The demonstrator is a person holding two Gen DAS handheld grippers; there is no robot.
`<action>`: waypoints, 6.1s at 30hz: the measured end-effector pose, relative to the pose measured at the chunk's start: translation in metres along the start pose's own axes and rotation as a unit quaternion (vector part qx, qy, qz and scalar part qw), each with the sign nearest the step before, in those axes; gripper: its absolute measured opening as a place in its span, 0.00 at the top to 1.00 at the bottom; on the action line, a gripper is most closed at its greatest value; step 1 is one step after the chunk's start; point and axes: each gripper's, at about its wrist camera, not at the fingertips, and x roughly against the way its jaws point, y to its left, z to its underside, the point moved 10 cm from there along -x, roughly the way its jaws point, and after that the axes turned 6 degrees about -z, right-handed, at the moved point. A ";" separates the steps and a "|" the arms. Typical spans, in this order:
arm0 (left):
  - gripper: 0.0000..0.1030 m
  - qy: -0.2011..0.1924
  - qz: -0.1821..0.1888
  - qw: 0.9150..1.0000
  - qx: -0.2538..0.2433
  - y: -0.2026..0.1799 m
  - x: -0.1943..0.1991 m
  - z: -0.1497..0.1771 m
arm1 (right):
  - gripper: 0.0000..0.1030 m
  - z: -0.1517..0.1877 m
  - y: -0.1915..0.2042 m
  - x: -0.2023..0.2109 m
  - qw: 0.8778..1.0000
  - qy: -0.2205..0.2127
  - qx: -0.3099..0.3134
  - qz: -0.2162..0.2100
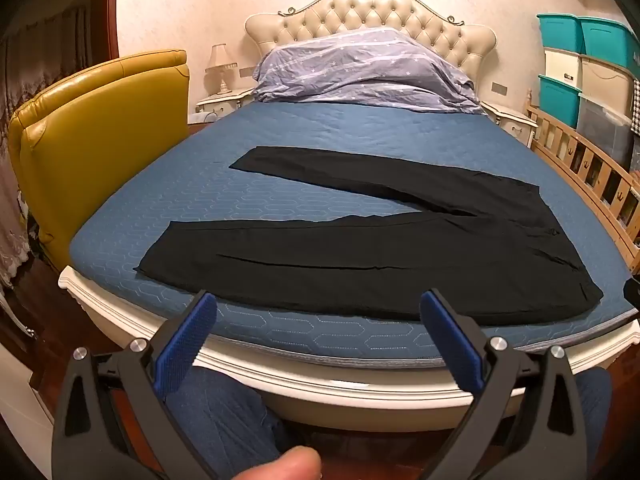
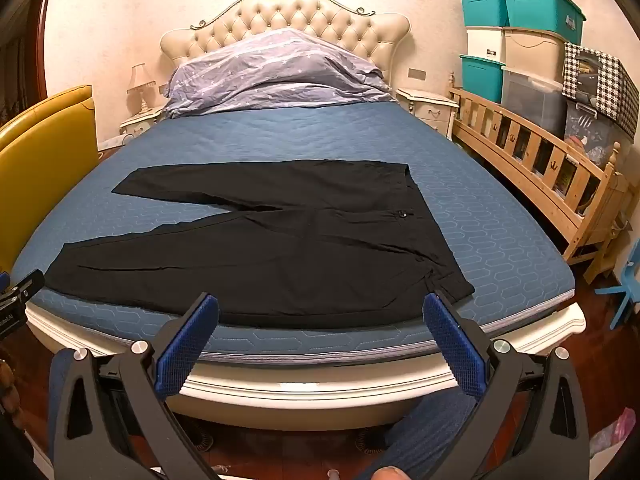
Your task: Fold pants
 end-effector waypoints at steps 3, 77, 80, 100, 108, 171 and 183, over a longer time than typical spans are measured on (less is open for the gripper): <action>0.01 0.001 0.001 1.000 0.001 0.000 0.000 0.000 | 0.04 -0.001 0.001 0.000 1.000 -0.002 -0.001 -0.001; 0.01 0.010 0.000 1.000 0.001 0.001 -0.009 0.011 | 0.04 -0.005 0.013 -0.005 1.000 -0.002 -0.001 -0.001; 0.01 0.012 0.000 1.000 0.001 0.003 -0.012 0.015 | 0.04 -0.006 0.013 -0.005 1.000 -0.002 -0.001 -0.001; 0.01 0.077 0.007 0.997 -0.004 0.002 -0.066 0.037 | 0.04 -0.031 -0.047 -0.093 0.997 0.065 -0.034 -0.035; 0.01 0.124 -0.006 0.992 0.000 0.003 -0.110 0.035 | 0.04 -0.112 -0.129 -0.238 0.983 0.168 -0.036 -0.065; 0.01 0.196 0.152 0.941 0.230 0.037 -0.251 -0.054 | 0.89 -0.004 -0.047 -0.167 0.923 0.025 0.382 -0.038; 0.01 0.204 0.179 0.934 0.231 0.024 -0.250 -0.048 | 0.29 0.013 -0.086 -0.153 0.994 0.093 0.042 -0.038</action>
